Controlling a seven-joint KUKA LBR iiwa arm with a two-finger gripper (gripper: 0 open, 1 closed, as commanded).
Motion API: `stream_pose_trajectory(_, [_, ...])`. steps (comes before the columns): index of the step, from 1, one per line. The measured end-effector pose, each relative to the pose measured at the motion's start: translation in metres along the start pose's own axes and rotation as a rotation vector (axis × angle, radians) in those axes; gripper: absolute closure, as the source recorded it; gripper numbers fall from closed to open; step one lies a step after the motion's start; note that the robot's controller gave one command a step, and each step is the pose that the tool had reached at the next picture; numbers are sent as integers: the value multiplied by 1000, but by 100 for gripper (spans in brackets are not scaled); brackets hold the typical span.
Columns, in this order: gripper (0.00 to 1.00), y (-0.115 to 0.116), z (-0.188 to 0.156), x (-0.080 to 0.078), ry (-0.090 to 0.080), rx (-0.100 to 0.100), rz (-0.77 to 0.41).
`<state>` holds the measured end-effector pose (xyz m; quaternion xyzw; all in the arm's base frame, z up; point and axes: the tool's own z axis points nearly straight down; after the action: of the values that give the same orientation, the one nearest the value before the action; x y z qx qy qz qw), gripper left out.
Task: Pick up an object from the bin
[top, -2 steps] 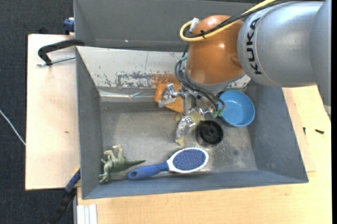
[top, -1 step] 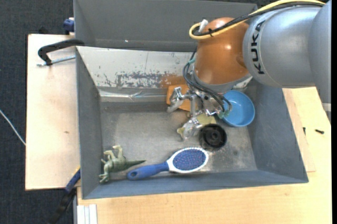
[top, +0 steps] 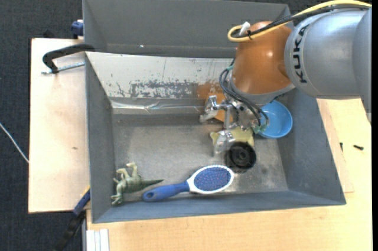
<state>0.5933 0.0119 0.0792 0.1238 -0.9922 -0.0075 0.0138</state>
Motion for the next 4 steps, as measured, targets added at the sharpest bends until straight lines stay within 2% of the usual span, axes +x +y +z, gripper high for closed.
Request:
stream_pose_trajectory(1, [100, -11, -1, -4, -25, 15, 15])
stream_pose_trajectory(2, [100, -7, -94, 5, -39, 20, -2])
stream_pose_trajectory(3, [100, 4, -25, 15, -22, 14, 17])
stream_pose_trajectory(4, [100, 5, -85, 31, -35, 20, -41])
